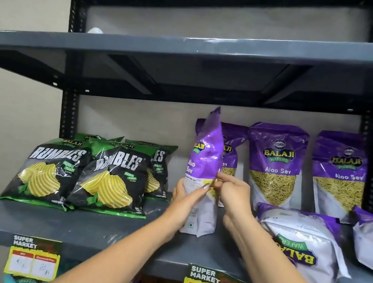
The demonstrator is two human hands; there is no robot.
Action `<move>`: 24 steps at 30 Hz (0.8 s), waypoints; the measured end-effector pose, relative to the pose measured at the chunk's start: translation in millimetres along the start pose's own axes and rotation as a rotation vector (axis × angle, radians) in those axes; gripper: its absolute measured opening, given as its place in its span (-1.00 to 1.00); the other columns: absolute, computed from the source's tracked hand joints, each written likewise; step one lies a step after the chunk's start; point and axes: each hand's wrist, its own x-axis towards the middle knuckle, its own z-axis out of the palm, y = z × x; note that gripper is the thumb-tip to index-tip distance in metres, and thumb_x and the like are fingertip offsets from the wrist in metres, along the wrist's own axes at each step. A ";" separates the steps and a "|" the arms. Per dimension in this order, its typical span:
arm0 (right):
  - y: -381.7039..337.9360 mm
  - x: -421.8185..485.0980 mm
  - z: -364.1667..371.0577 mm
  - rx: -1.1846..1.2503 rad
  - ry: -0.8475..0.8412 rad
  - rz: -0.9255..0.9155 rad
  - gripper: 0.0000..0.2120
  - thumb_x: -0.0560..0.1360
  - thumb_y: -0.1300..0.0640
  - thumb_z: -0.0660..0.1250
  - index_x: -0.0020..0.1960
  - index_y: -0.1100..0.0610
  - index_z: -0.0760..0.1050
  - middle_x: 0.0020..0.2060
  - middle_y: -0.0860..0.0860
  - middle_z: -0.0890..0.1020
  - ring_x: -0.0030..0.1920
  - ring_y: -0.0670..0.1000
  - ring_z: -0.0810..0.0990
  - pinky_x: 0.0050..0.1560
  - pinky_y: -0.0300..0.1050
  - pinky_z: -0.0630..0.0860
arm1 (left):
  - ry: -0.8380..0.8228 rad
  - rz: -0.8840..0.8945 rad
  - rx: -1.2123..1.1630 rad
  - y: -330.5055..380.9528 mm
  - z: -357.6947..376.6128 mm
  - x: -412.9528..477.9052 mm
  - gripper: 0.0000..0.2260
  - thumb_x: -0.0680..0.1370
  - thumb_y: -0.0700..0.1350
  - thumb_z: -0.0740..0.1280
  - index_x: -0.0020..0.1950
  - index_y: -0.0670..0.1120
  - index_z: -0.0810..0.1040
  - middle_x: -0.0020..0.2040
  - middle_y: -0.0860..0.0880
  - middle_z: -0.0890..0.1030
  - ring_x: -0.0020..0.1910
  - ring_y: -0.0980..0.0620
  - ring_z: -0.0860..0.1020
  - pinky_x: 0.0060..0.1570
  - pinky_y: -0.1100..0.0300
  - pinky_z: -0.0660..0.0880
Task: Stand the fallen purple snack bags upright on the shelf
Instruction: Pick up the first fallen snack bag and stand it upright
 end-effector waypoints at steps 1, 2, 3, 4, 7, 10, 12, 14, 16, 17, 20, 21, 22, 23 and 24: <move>0.4 -1.3 0.3 -0.031 0.007 -0.021 -0.56 0.39 0.52 0.07 0.04 0.29 0.64 -0.13 0.18 0.68 -0.19 0.01 0.65 -0.14 -0.25 0.58 | -0.078 -0.021 -0.058 -2.5 -6.7 3.6 -0.50 0.41 0.03 0.47 0.28 -0.03 0.40 0.21 -0.06 0.58 0.11 0.09 0.59 0.10 0.23 0.54; 0.9 -2.4 0.3 -0.073 0.020 -0.037 -0.52 0.38 0.51 0.04 0.04 0.28 0.66 -0.05 0.20 0.68 -0.11 0.06 0.63 -0.04 -0.16 0.57 | -0.129 -0.020 -0.073 -6.4 -14.1 7.8 -0.52 0.41 -0.10 0.50 0.27 -0.05 0.42 0.15 -0.04 0.63 0.00 0.15 0.63 -0.04 0.32 0.56; 1.7 -2.6 0.0 -0.108 0.028 -0.053 -0.50 0.36 0.50 0.02 -0.01 0.24 0.68 -0.03 0.19 0.68 -0.14 0.07 0.60 -0.08 -0.15 0.55 | -0.147 -0.006 -0.047 -10.5 -20.9 11.9 -0.52 0.40 -0.18 0.52 0.27 -0.07 0.44 0.10 -0.04 0.66 -0.08 0.19 0.65 -0.10 0.36 0.57; 2.7 -2.4 -0.2 -0.120 0.034 -0.067 -0.50 0.36 0.49 0.01 -0.07 0.19 0.68 -0.05 0.18 0.68 -0.20 0.05 0.57 -0.17 -0.15 0.50 | -0.145 0.003 -0.011 -12.5 -26.9 15.6 -0.51 0.38 -0.24 0.52 0.26 -0.11 0.46 0.09 -0.05 0.67 -0.10 0.20 0.65 -0.09 0.36 0.57; 2.2 1.2 2.6 -0.087 0.075 -0.083 -0.62 0.41 0.40 0.13 -0.08 0.06 0.64 -0.06 0.11 0.64 -0.15 0.05 0.52 -0.14 -0.13 0.46 | -0.217 -0.021 -0.026 -10.5 -42.4 20.9 -0.52 0.43 -0.32 0.45 0.32 -0.19 0.45 0.18 -0.13 0.63 0.08 0.04 0.61 0.24 0.12 0.51; -0.6 9.2 3.2 -0.020 -0.015 0.013 -0.54 0.40 0.27 0.31 0.27 0.01 0.44 0.00 0.04 0.56 -0.08 0.02 0.54 -0.08 -0.15 0.54 | -0.349 -0.143 -0.090 -6.6 -60.7 28.6 -0.53 0.51 -0.39 0.31 0.41 -0.20 0.38 0.33 -0.21 0.52 0.30 -0.11 0.50 0.40 0.00 0.35; -3.9 10.3 0.9 0.024 -0.197 0.126 -0.48 0.40 0.24 0.35 0.28 -0.08 0.31 -0.13 -0.03 0.55 -0.23 -0.07 0.52 -0.44 -0.33 0.46 | -0.436 -0.206 -0.116 -4.3 -71.9 33.6 -0.58 0.53 -0.39 0.25 0.39 -0.19 0.38 0.31 -0.22 0.51 0.25 -0.12 0.52 0.28 0.07 0.41; -5.0 10.3 -5.8 -0.063 -0.297 0.160 -0.41 0.40 0.21 0.42 0.30 -0.14 0.25 -0.17 -0.10 0.57 -0.30 -0.17 0.56 -0.55 -0.40 0.39 | -0.500 -0.231 -0.159 -3.2 -77.0 36.0 -0.63 0.54 -0.40 0.21 0.31 -0.14 0.41 0.20 -0.17 0.54 0.11 -0.06 0.56 0.15 0.13 0.45; -1.1 10.5 -10.2 -0.115 -0.308 0.123 -0.27 0.34 0.20 0.52 0.38 -0.12 0.26 -0.17 -0.15 0.61 -0.30 -0.25 0.59 -0.49 -0.37 0.43 | -0.510 -0.228 -0.185 -5.4 -81.6 36.6 -0.64 0.52 -0.39 0.21 0.26 -0.09 0.45 0.13 -0.09 0.59 0.05 0.00 0.59 0.06 0.16 0.50; 1.6 8.9 -10.3 -0.113 -0.300 0.116 -0.24 0.30 0.22 0.55 0.37 -0.10 0.28 -0.18 -0.15 0.62 -0.29 -0.24 0.60 -0.46 -0.35 0.45 | -0.508 -0.224 -0.205 -8.9 -84.2 36.6 -0.63 0.50 -0.37 0.25 0.24 -0.06 0.46 0.11 -0.06 0.61 0.03 0.02 0.60 0.01 0.16 0.52; 1.9 7.2 -10.4 -0.097 -0.274 0.132 -0.54 0.24 0.27 0.59 0.01 0.04 0.45 -0.26 -0.10 0.63 -0.42 -0.22 0.62 -0.54 -0.41 0.44 | -0.502 -0.206 -0.244 -15.3 -83.3 35.8 -0.60 0.39 -0.22 0.37 0.20 0.03 0.52 0.05 0.02 0.67 -0.02 0.06 0.62 0.04 0.11 0.51; 0.2 6.6 -9.9 -0.101 -0.258 0.149 -0.61 0.23 0.28 0.59 -0.11 0.07 0.44 -0.29 -0.08 0.62 -0.46 -0.23 0.60 -0.58 -0.44 0.39 | -0.491 -0.195 -0.240 -16.7 -79.8 34.8 -0.60 0.38 -0.16 0.40 0.21 0.04 0.53 0.07 0.02 0.67 0.01 0.05 0.62 0.08 0.09 0.49; -0.8 7.5 -9.9 -0.100 -0.245 0.155 -0.61 0.23 0.27 0.60 -0.17 0.06 0.41 -0.30 -0.06 0.61 -0.46 -0.22 0.57 -0.61 -0.45 0.36 | -0.476 -0.172 -0.233 -17.8 -75.5 33.8 -0.56 0.34 -0.10 0.46 0.22 0.03 0.53 0.10 0.02 0.67 0.04 0.04 0.62 0.09 0.10 0.49; -1.2 8.3 -9.7 -0.085 -0.236 0.150 -0.59 0.23 0.28 0.60 -0.19 0.05 0.38 -0.30 -0.06 0.60 -0.44 -0.22 0.55 -0.62 -0.45 0.34 | -0.462 -0.143 -0.226 -19.1 -70.2 33.0 -0.49 0.29 -0.07 0.53 0.22 0.01 0.52 0.10 0.02 0.68 0.06 0.05 0.63 0.07 0.14 0.53; -1.1 7.6 -8.8 -0.073 -0.232 0.146 -0.58 0.24 0.29 0.59 -0.17 0.05 0.38 -0.28 -0.04 0.61 -0.42 -0.21 0.55 -0.61 -0.45 0.36 | -0.453 -0.104 -0.222 -20.7 -65.3 31.8 -0.45 0.27 -0.07 0.57 0.23 -0.01 0.51 0.10 0.03 0.69 0.06 0.06 0.65 0.04 0.19 0.56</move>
